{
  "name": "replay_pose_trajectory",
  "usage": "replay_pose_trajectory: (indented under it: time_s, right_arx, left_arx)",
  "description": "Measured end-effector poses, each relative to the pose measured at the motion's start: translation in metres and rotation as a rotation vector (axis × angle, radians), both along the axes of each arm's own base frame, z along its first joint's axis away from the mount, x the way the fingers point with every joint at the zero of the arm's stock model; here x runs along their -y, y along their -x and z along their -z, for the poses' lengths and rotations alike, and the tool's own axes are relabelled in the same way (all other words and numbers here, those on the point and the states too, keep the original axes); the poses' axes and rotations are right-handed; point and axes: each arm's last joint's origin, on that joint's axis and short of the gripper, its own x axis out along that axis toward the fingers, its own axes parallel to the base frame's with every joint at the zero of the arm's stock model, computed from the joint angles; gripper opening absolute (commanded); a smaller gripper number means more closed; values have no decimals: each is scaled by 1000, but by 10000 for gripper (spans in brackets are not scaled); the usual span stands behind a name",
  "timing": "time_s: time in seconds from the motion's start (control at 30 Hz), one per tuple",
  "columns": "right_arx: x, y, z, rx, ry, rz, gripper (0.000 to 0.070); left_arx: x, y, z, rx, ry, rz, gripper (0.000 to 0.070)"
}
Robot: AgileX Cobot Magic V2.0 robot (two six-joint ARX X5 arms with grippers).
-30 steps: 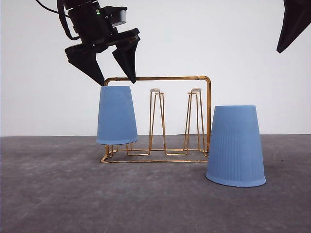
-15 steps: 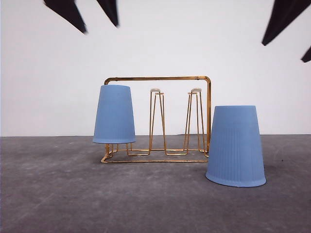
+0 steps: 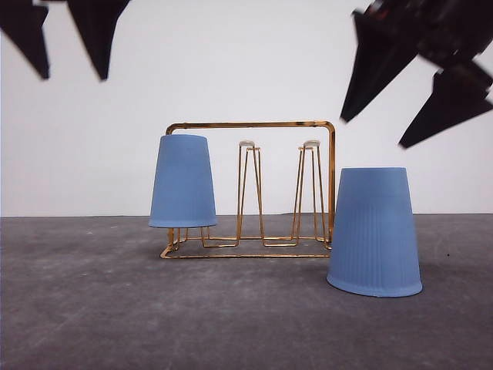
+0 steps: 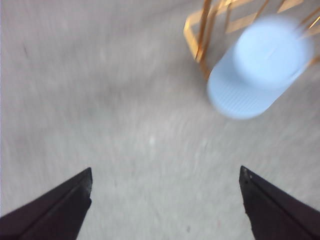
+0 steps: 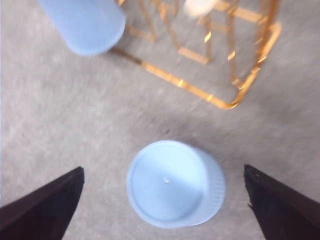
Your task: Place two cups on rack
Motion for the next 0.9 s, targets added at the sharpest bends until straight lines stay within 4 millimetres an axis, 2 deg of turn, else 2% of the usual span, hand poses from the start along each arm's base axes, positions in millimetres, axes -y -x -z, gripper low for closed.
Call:
replay_pose_trajectory:
  time_s: [0.33, 0.47, 0.5, 0.53, 0.6, 0.67, 0.73, 0.9]
  right_arx:
    - [-12, -17, 27, -62, 70, 6, 652]
    - [-14, -22, 39, -101, 86, 5, 647]
    - [-15, -23, 40, -107, 88, 5, 632]
    - [-15, -23, 42, -112, 90, 4, 586]
    - [-15, -24, 44, -119, 93, 5, 453]
    - [-15, -24, 45, -122, 91, 2, 364]
    - [-16, -25, 43, -109, 89, -2, 333]
    - [-16, -26, 41, -93, 91, -12, 329]
  left_arx:
    - [-10, 29, 41, -50, 53, 12, 556]
    - [-15, 34, 59, -89, 68, 10, 556]
    - [-16, 34, 60, -96, 72, 8, 556]
    - [-17, 34, 60, -96, 77, 7, 556]
    - [-16, 33, 60, -86, 85, 9, 556]
    - [-16, 32, 59, -79, 90, 12, 556]
    - [-16, 32, 59, -77, 91, 14, 556]
    - [-16, 32, 59, -77, 91, 14, 556]
